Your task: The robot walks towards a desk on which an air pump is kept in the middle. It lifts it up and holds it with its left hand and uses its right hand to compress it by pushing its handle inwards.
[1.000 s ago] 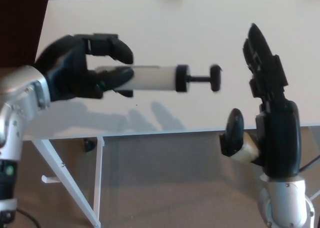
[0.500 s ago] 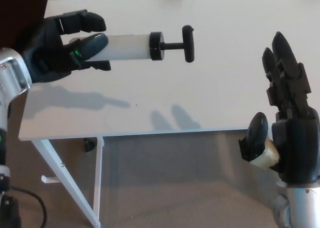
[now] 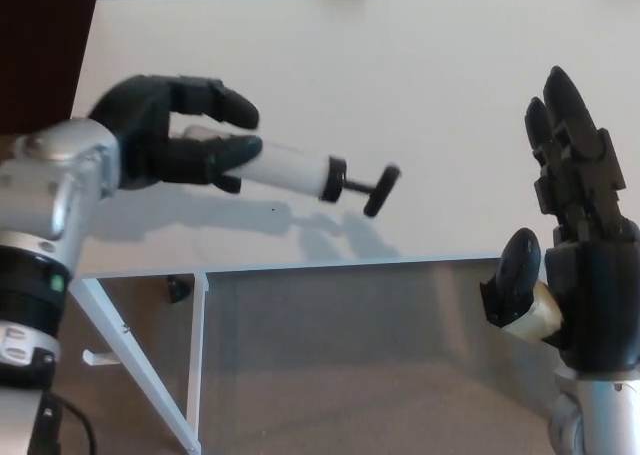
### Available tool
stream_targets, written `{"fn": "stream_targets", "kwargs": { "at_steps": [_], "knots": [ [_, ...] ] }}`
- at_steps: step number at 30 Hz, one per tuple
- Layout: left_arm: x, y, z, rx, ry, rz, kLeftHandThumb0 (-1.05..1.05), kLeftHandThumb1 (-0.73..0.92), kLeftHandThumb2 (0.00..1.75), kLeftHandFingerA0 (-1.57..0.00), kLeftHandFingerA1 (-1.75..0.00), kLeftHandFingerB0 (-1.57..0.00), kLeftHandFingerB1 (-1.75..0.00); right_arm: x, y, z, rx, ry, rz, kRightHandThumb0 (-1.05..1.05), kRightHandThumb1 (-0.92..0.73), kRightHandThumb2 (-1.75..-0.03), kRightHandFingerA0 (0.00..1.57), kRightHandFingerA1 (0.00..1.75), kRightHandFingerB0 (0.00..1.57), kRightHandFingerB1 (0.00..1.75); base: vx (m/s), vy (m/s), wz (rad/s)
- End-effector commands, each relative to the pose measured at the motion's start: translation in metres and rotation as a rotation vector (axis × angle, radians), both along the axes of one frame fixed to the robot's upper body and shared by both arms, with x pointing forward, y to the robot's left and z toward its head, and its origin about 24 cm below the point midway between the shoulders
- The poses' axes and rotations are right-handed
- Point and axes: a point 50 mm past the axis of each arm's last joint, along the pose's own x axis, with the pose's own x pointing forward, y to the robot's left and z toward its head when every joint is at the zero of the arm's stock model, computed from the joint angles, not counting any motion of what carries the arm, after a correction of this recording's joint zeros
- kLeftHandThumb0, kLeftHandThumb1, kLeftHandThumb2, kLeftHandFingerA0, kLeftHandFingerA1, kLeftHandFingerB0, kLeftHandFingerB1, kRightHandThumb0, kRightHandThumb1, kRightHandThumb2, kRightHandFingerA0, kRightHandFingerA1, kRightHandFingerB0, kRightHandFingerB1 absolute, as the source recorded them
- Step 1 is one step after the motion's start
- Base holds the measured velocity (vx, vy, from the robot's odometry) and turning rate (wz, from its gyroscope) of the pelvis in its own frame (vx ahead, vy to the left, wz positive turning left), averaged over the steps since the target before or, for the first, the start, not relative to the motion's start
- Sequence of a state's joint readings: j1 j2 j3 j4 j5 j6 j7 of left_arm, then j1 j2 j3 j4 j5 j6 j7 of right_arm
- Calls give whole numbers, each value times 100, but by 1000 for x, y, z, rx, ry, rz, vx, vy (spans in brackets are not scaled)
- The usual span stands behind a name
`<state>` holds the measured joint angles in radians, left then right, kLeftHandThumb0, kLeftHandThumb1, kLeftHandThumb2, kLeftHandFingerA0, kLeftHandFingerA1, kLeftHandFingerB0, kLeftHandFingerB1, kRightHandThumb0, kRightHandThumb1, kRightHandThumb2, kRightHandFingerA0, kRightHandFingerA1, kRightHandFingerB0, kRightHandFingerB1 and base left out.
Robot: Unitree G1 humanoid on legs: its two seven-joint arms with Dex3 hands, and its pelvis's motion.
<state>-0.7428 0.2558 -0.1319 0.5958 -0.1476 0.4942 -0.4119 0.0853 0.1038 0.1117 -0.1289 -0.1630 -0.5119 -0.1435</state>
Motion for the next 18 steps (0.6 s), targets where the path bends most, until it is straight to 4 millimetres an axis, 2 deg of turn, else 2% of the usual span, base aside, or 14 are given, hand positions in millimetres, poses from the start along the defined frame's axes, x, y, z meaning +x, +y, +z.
{"fn": "stream_targets", "kwargs": {
  "at_steps": [1,2,4,5,6,7,8,9,17,18],
  "knots": [
    [13,-36,2,505,-328,-72,-5,71,73,-92,-159,-83,-134,-13,-1,15,-6,-89,-6,-90,-75,-111,9,24,9,19,0,0,0],
    [13,-40,0,509,-338,-72,-8,70,71,-98,-157,-81,-129,-13,0,16,-7,-94,-5,-90,-75,-111,9,25,9,20,0,0,0],
    [13,-41,-1,512,-346,-72,-8,70,71,-98,-157,-81,-129,-13,0,17,-9,-94,-5,-90,-75,-111,9,25,9,20,0,0,0],
    [13,-43,-1,511,-368,-57,-16,77,63,-112,-91,-84,-70,-13,0,18,-9,-96,-4,-90,-75,-111,10,27,9,22,0,0,0],
    [13,-44,-1,510,-384,-44,-16,77,63,-112,-91,-84,-70,-13,0,18,-10,-96,-4,-90,-75,-111,10,27,9,22,0,0,0],
    [12,-47,-1,493,-378,-42,-69,49,82,-4,-40,-7,-23,-14,0,19,-9,-99,-2,-90,-75,-111,10,27,10,23,0,0,0],
    [11,-49,-1,480,-372,-42,-69,49,82,-4,-40,-7,-23,-14,0,20,-9,-102,-1,-90,-75,-111,10,27,10,23,0,0,0],
    [11,-50,0,466,-371,-42,-84,54,85,0,0,0,-2,-14,0,20,-9,-103,0,-90,-75,-110,10,27,10,24,0,0,0],
    [13,-52,7,471,-390,9,-94,55,92,0,0,0,0,-17,0,23,-1,-110,10,-90,-74,-110,10,25,10,24,0,0,0],
    [13,-51,8,458,-390,17,-89,64,60,0,0,0,0,-18,0,23,-3,-110,10,-90,-75,-110,10,25,10,24,0,0,0]
  ]
}}
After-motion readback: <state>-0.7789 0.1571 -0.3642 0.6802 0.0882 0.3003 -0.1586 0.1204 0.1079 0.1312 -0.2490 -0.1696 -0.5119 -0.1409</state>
